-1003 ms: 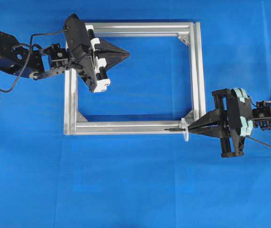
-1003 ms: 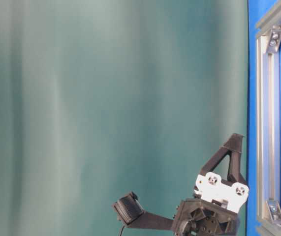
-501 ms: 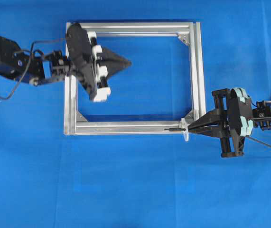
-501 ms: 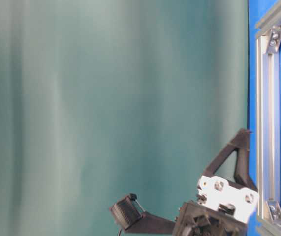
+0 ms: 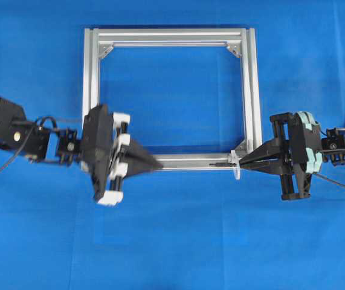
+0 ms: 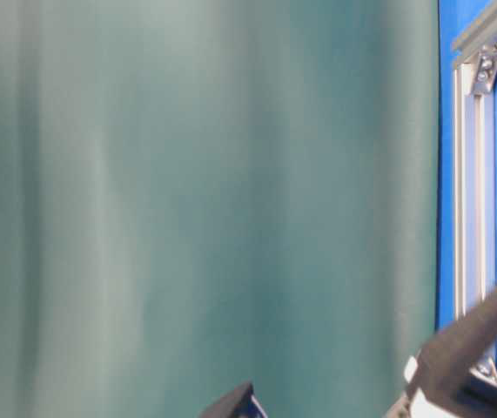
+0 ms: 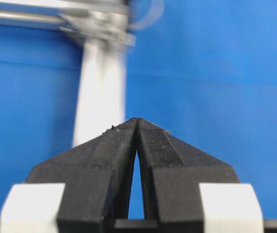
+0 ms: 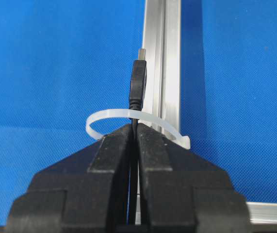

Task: Insert the wire through the string loop located on the right side.
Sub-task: 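Swing the left gripper down toward the plug emerging from the loop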

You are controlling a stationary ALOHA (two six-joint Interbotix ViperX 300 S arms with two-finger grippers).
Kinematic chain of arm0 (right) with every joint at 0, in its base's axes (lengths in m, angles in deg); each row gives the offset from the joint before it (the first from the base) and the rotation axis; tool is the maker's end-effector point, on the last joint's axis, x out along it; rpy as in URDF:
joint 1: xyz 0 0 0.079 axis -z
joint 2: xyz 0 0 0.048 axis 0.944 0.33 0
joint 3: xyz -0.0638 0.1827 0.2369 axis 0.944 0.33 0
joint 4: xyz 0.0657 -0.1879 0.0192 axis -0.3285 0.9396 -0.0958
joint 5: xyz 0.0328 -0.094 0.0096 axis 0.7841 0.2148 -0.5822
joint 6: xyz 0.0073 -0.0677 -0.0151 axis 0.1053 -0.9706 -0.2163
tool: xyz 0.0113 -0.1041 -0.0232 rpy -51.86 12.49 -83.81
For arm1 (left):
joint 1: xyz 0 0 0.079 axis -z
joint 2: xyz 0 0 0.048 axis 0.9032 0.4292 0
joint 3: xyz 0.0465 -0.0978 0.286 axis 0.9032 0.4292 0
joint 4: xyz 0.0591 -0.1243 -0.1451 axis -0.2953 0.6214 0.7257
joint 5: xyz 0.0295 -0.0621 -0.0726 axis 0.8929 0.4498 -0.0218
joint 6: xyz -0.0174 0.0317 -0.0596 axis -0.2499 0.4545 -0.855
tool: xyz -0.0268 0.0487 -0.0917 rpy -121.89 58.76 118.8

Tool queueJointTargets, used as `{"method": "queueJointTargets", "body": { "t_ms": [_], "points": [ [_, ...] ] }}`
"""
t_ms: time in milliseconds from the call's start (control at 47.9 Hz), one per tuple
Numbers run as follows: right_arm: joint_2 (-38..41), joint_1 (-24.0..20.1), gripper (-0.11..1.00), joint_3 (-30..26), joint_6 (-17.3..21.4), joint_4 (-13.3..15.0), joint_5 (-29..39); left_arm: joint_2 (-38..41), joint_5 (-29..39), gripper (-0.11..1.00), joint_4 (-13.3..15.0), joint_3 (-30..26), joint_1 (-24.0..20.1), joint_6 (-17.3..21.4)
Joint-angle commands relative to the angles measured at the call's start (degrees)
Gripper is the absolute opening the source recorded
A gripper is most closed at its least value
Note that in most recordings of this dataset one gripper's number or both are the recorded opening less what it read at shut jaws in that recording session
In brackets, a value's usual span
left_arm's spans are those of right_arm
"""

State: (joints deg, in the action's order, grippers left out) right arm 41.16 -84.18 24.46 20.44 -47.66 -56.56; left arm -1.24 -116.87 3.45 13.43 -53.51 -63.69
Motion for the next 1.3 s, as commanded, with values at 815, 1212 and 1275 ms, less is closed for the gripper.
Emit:
{"method": "queueJointTargets", "body": {
  "t_ms": [815,1212,1275],
  "points": [
    [-0.4,0.1,-0.04,-0.8,-0.1,-0.2,-0.5,3.0,10.8,0.00,-0.2,-14.0,-1.2,0.1],
    [-0.4,0.1,-0.04,-0.8,-0.1,-0.2,-0.5,7.6,18.8,0.00,-0.4,-24.3,-3.1,0.2],
    [-0.3,0.1,-0.04,-0.9,-0.1,-0.1,-0.5,7.6,19.4,0.00,-0.4,-24.5,-3.1,0.2]
  ]
}}
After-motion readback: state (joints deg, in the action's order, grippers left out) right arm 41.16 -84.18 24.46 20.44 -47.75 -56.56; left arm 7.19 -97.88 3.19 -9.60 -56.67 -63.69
